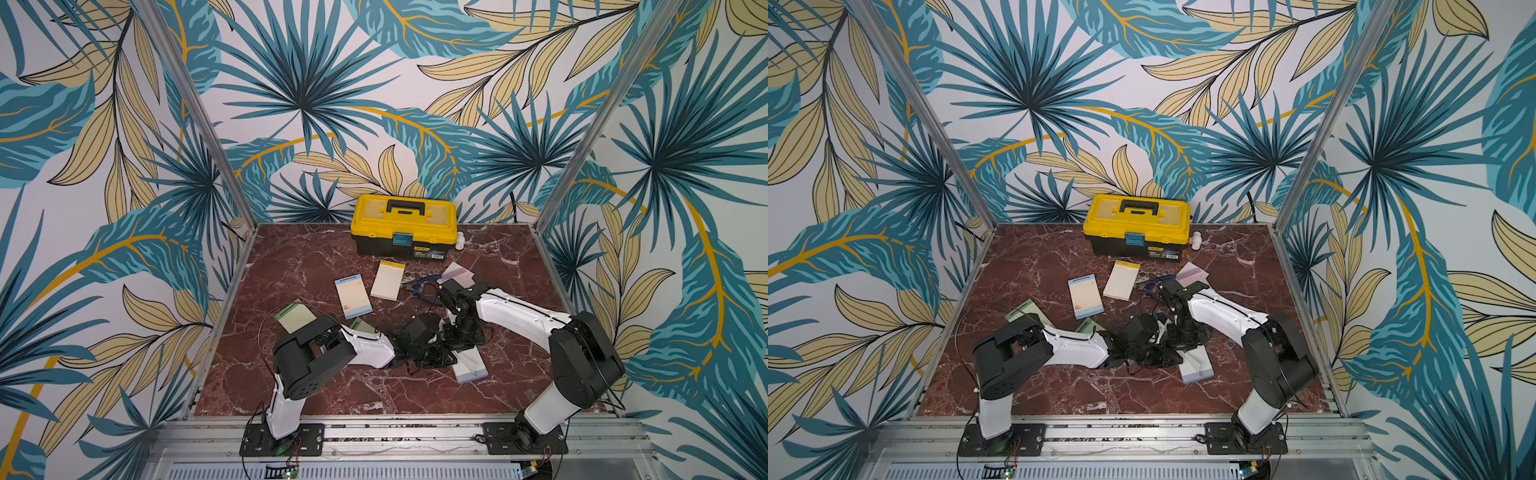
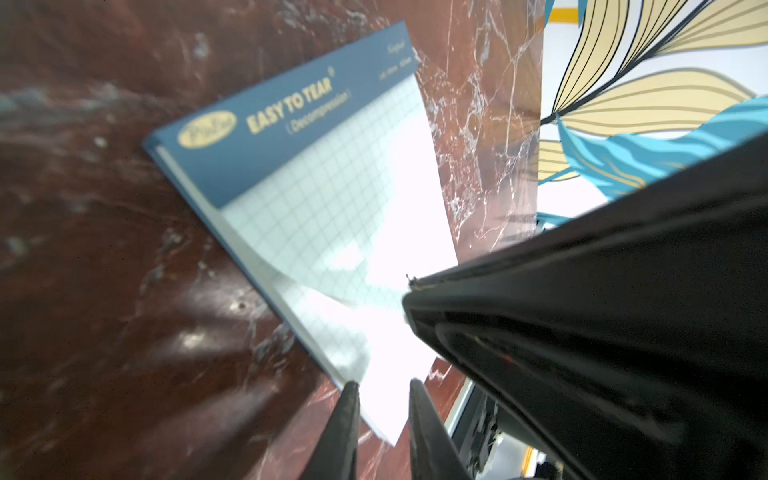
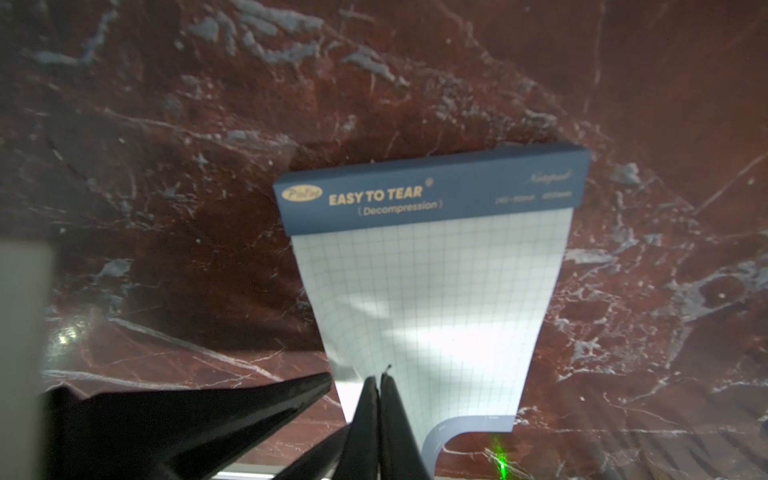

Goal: Tear off pages from different memo pads
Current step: Pick up the memo pad from the center of the board.

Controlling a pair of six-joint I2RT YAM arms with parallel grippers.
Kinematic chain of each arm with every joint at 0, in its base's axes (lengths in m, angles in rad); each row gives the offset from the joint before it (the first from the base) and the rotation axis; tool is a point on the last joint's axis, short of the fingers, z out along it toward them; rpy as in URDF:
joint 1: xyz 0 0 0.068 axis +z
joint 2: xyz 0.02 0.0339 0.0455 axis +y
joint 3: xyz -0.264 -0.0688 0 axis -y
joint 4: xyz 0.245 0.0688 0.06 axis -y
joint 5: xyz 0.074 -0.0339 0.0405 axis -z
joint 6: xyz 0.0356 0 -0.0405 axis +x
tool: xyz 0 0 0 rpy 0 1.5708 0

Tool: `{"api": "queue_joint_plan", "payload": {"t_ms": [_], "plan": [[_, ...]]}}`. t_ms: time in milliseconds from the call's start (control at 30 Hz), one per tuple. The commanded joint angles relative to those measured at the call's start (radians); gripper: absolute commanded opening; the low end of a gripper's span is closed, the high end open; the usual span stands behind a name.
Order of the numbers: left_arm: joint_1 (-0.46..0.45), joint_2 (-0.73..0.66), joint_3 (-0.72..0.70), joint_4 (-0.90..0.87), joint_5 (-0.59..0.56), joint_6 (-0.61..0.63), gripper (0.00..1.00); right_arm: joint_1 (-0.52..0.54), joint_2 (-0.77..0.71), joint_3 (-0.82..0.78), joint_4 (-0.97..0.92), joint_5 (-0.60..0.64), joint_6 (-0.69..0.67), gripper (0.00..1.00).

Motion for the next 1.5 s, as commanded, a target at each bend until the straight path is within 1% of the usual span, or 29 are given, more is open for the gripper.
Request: {"api": "queue_joint_plan", "payload": {"t_ms": [0,100,233,267,333,367,400,433,533,700,767,867,1100,1167,1233,1333,1467], "plan": [[-0.011,0.028,0.008,0.135,-0.016,-0.065,0.23,-0.003,-0.021,-0.001,0.000,-0.032,0.003,0.06],[-0.015,0.037,0.000,0.146,-0.040,-0.091,0.19,-0.015,-0.032,-0.009,0.010,-0.051,0.006,0.07],[-0.015,0.035,-0.013,0.150,-0.066,-0.112,0.18,-0.029,-0.051,-0.021,0.013,-0.075,0.005,0.07],[-0.015,0.036,-0.012,0.146,-0.067,-0.112,0.18,-0.033,-0.056,-0.026,0.014,-0.086,0.003,0.10],[-0.015,0.038,-0.009,0.141,-0.071,-0.113,0.18,-0.043,-0.073,-0.041,0.023,-0.112,0.006,0.21],[-0.015,0.041,-0.007,0.140,-0.070,-0.113,0.18,-0.048,-0.083,-0.049,0.027,-0.125,0.006,0.27],[-0.016,0.044,-0.003,0.141,-0.069,-0.112,0.18,-0.047,-0.091,-0.055,0.030,-0.135,0.003,0.36],[-0.016,0.047,0.001,0.140,-0.067,-0.111,0.18,-0.049,-0.100,-0.062,0.031,-0.145,0.001,0.41],[-0.016,0.058,0.018,0.138,-0.064,-0.110,0.19,-0.049,-0.119,-0.081,0.029,-0.159,0.001,0.48],[-0.016,0.062,0.021,0.136,-0.071,-0.112,0.19,-0.049,-0.171,-0.096,0.001,-0.131,0.007,0.53],[-0.017,0.062,0.024,0.135,-0.070,-0.109,0.19,-0.049,-0.194,-0.092,-0.032,-0.104,0.006,0.59],[-0.015,0.059,0.034,0.122,-0.067,-0.097,0.19,-0.049,-0.235,-0.093,-0.068,-0.088,0.000,0.66],[-0.015,0.038,0.043,0.118,-0.073,-0.083,0.19,-0.049,-0.327,-0.098,-0.111,-0.069,0.010,0.70],[-0.016,0.035,0.054,0.116,-0.071,-0.073,0.19,-0.049,-0.362,-0.103,-0.105,-0.063,0.010,0.70],[-0.016,0.037,0.065,0.103,-0.072,-0.064,0.19,-0.049,-0.380,-0.103,-0.114,-0.051,0.000,0.65],[-0.015,0.049,0.077,0.098,-0.066,-0.059,0.19,-0.049,-0.376,-0.100,-0.132,-0.030,-0.033,0.64],[-0.016,0.055,0.078,0.105,-0.065,-0.063,0.19,-0.048,-0.344,-0.096,-0.137,-0.030,-0.074,0.65]]}}
